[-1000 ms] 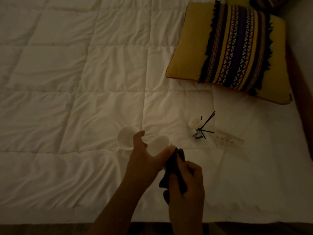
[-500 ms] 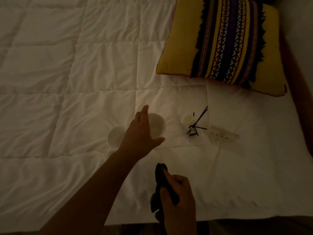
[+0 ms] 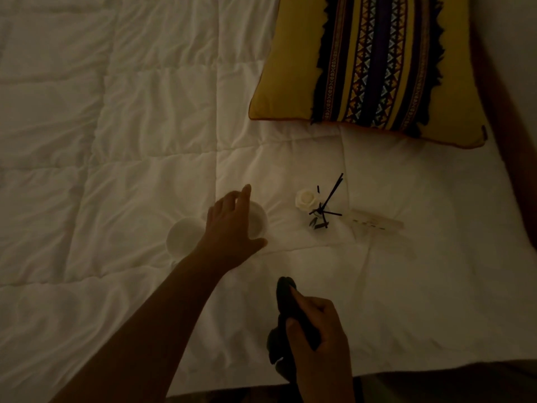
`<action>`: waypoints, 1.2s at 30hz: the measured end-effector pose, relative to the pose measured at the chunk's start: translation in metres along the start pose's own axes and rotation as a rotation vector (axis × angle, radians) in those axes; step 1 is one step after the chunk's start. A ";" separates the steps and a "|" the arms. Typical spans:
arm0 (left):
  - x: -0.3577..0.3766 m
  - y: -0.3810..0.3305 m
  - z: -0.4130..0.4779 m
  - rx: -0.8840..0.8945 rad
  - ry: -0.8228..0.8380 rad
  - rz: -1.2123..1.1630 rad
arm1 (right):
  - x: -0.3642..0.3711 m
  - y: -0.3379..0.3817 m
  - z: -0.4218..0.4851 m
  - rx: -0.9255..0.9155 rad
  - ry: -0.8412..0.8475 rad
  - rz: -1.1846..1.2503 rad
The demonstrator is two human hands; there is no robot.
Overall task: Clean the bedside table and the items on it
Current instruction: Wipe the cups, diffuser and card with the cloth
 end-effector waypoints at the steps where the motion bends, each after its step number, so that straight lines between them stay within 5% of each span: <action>1: -0.007 -0.006 -0.003 0.016 -0.057 -0.039 | -0.004 -0.001 0.000 0.009 -0.005 -0.001; 4: -0.021 -0.037 -0.017 0.111 -0.259 -0.147 | -0.020 0.000 -0.003 0.052 -0.040 0.055; 10: 0.039 -0.071 -0.004 0.018 -0.020 -0.222 | -0.058 0.002 -0.003 0.135 -0.078 0.176; 24: 0.079 -0.087 0.047 -0.152 -0.135 -0.620 | -0.114 -0.005 0.031 0.031 -0.121 0.136; 36: 0.016 -0.116 -0.007 0.004 0.067 -0.810 | -0.104 0.075 0.069 -0.247 -0.118 0.000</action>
Point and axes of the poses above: each hand's wrist, its own z-axis towards the middle knuckle, its own x-axis out of the palm, y = z × x, the point moved 7 cm from there along z, towards the middle knuckle, and after that the axes turned 1 degree about -y, right-handed, at the moved point
